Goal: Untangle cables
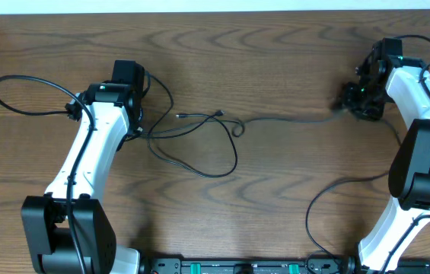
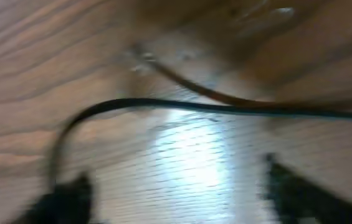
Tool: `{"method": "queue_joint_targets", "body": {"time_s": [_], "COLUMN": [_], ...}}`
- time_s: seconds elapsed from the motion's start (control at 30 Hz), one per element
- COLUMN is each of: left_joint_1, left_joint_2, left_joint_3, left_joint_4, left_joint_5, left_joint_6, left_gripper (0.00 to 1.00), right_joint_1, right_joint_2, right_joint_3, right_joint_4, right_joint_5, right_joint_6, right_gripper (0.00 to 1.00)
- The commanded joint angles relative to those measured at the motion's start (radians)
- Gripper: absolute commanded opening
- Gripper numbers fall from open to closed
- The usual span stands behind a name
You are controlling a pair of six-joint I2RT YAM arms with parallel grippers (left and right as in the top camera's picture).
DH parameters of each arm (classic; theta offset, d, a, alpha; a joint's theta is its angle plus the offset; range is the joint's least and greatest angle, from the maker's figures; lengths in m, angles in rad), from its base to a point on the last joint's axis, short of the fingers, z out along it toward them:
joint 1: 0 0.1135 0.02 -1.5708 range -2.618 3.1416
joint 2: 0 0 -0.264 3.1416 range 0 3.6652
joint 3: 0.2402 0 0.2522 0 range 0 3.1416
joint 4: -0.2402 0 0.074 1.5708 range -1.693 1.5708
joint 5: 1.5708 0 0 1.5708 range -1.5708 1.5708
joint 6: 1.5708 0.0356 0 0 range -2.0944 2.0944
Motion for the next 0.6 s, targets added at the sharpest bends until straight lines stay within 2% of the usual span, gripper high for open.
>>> {"method": "queue_joint_targets", "body": {"time_s": [0.0,0.13,0.27,0.37,0.5,0.57], "left_joint_1": [0.005,0.005,0.005,0.004,0.003,0.003], "left_joint_2": [0.006,0.006,0.006,-0.015,-0.079,-0.111], "left_joint_3": [-0.003,-0.003,-0.002,0.026,0.11,0.131], "left_joint_4": [-0.006,-0.005,0.01,0.097,0.174,0.198], "left_joint_5": [-0.034,-0.034,-0.034,-0.033,-0.003,0.017], "left_joint_6": [0.01,0.01,0.017,0.187,0.282,0.286], "left_gripper": [0.08,0.08,0.08,0.07,0.08,0.08], "right_joint_1": [0.002,0.019,0.019,0.018,0.006,0.006], "right_joint_2": [-0.003,-0.003,-0.003,-0.003,-0.003,-0.003], "right_joint_3": [-0.003,-0.003,-0.003,-0.003,-0.003,-0.003], "right_joint_4": [0.003,0.003,-0.005,-0.002,-0.007,-0.008], "right_joint_5": [-0.117,-0.299,-0.409,-0.418,-0.418,-0.418], "right_joint_6": [-0.066,-0.264,-0.374,-0.381,-0.381,-0.381], "right_gripper": [0.99,0.99,0.99,0.99,0.99,0.99]}}
